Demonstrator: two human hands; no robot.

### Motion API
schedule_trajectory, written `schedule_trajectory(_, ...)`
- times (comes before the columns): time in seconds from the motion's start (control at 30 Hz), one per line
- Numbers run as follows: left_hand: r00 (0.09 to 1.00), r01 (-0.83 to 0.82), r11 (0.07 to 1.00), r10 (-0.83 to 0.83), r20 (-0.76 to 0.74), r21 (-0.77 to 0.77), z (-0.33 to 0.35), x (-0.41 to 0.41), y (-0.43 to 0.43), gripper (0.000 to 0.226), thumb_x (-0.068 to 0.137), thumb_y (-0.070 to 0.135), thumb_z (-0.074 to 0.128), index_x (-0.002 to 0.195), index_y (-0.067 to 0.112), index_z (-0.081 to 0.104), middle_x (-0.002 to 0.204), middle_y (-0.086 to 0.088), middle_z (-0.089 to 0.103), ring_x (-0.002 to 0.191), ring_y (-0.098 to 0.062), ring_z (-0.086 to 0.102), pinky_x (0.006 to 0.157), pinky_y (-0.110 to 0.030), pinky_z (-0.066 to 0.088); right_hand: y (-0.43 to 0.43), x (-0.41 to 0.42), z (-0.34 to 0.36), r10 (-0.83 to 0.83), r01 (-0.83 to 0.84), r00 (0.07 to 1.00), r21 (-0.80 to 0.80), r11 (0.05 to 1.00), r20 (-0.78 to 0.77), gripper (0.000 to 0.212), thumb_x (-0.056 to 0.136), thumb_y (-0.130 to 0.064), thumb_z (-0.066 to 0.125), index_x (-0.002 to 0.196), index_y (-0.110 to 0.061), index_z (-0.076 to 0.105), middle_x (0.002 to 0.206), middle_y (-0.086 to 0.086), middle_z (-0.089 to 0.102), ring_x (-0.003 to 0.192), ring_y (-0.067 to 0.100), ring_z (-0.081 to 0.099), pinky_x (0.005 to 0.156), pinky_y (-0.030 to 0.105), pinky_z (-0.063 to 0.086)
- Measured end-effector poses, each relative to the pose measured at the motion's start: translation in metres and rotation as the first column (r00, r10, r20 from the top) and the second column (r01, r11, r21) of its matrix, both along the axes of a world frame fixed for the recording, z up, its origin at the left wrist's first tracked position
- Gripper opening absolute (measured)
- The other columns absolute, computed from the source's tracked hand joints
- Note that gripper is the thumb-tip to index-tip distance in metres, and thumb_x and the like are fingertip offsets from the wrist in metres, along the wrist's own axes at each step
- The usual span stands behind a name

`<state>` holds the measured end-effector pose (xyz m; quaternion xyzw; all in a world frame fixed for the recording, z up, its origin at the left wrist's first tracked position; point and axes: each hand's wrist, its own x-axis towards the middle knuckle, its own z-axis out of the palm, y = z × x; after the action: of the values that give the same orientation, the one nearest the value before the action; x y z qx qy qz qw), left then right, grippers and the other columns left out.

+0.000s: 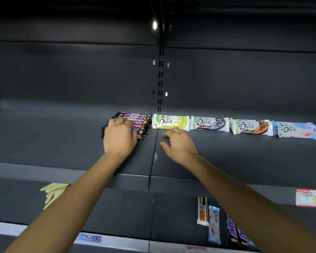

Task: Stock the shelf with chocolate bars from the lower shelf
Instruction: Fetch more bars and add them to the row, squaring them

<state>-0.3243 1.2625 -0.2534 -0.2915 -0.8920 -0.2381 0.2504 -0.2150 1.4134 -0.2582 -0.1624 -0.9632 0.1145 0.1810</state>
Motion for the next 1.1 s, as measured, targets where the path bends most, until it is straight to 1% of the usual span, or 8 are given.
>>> schedule_trajectory(0.2, 0.988, 0.143, 0.984, -0.148, -0.047, -0.102, 0.001, 0.067, 0.037, 0.029, 0.086, 0.024, 0.055, 0.111, 0.014, 0.065, 0.11, -0.008, 0.064, 0.105, -0.032, 0.048, 0.088, -0.04, 0.042, 0.017, 0.065, 0.003, -0.035, 0.034, 0.999, 0.062, 0.997, 0.02, 0.035, 0.092, -0.035, 0.051, 0.123, -0.019, 0.055, 0.126, 0.003, 0.053, 0.119, 0.023, 0.043, 0.1, 0.036, 0.039)
schedule_trajectory(0.33, 0.965, 0.25, 0.963, -0.256, -0.056, -0.102, -0.002, 0.125, 0.06, 0.029, 0.085, 0.023, 0.055, 0.11, 0.014, 0.066, 0.106, -0.008, 0.064, 0.105, -0.03, 0.05, 0.088, -0.039, 0.045, 0.029, 0.115, 0.003, -0.061, 0.065, 0.997, 0.074, 0.995, -0.048, 0.031, 0.091, -0.032, 0.052, 0.118, -0.018, 0.058, 0.118, 0.005, 0.055, 0.113, 0.025, 0.046, 0.096, 0.036, 0.04)
schedule_trajectory(0.43, 0.933, 0.345, 0.934, -0.351, -0.072, -0.088, -0.006, 0.168, 0.074, 0.025, 0.085, 0.018, 0.056, 0.108, 0.013, 0.066, 0.103, -0.007, 0.064, 0.101, -0.029, 0.053, 0.079, -0.037, 0.047, 0.036, 0.156, -0.002, -0.061, 0.074, 0.983, 0.072, 0.995, -0.175, 0.023, 0.089, -0.024, 0.055, 0.108, -0.014, 0.064, 0.108, 0.008, 0.06, 0.105, 0.028, 0.051, 0.09, 0.037, 0.044)
schedule_trajectory(0.63, 0.825, 0.551, 0.829, -0.558, -0.084, -0.092, -0.023, 0.228, 0.086, 0.016, 0.077, 0.008, 0.06, 0.09, 0.015, 0.067, 0.084, -0.004, 0.063, 0.075, -0.027, 0.062, 0.057, -0.034, 0.053, 0.049, 0.224, -0.021, -0.048, 0.089, 0.938, 0.104, 0.991, -0.345, 0.01, 0.082, -0.017, 0.057, 0.087, -0.013, 0.065, 0.085, 0.005, 0.064, 0.081, 0.026, 0.059, 0.067, 0.032, 0.048)
schedule_trajectory(0.77, 0.771, 0.625, 0.772, -0.634, -0.064, -0.121, -0.04, 0.25, 0.096, 0.022, 0.078, 0.015, 0.05, 0.089, 0.016, 0.068, 0.083, -0.002, 0.065, 0.069, -0.026, 0.065, 0.055, -0.033, 0.054, 0.058, 0.258, -0.038, -0.063, 0.098, 0.947, 0.094, 0.991, -0.316, 0.011, 0.083, -0.018, 0.054, 0.082, -0.015, 0.065, 0.078, 0.003, 0.063, 0.073, 0.022, 0.058, 0.057, 0.03, 0.046)
schedule_trajectory(0.9, 0.75, 0.648, 0.746, -0.66, -0.043, -0.153, -0.061, 0.256, 0.099, 0.018, 0.074, 0.011, 0.056, 0.086, 0.014, 0.069, 0.083, -0.001, 0.067, 0.065, -0.024, 0.065, 0.051, -0.03, 0.053, 0.068, 0.28, -0.062, -0.063, 0.085, 0.964, 0.076, 0.993, -0.26, 0.013, 0.086, -0.017, 0.054, 0.084, -0.014, 0.066, 0.079, 0.003, 0.064, 0.069, 0.019, 0.059, 0.057, 0.027, 0.044)
schedule_trajectory(1.0, 0.71, 0.672, 0.7, -0.701, -0.058, -0.242, -0.084, 0.256, 0.102, 0.021, 0.074, 0.013, 0.051, 0.083, 0.015, 0.07, 0.079, 0.0, 0.066, 0.061, -0.021, 0.063, 0.045, -0.026, 0.05, 0.076, 0.286, -0.09, -0.09, 0.103, 0.971, 0.051, 0.993, -0.22, 0.008, 0.084, -0.015, 0.059, 0.081, -0.014, 0.066, 0.075, 0.004, 0.064, 0.065, 0.02, 0.06, 0.054, 0.025, 0.044)
schedule_trajectory(1.1, 0.706, 0.686, 0.668, -0.707, 0.042, -0.289, -0.115, 0.248, 0.108, 0.017, 0.075, 0.011, 0.057, 0.084, 0.016, 0.07, 0.08, -0.001, 0.065, 0.064, -0.024, 0.064, 0.047, -0.029, 0.051, 0.084, 0.287, -0.123, -0.177, 0.177, 0.969, -0.021, 0.984, -0.169, 0.017, 0.082, -0.019, 0.051, 0.076, -0.014, 0.066, 0.073, 0.004, 0.065, 0.063, 0.024, 0.061, 0.05, 0.027, 0.044)
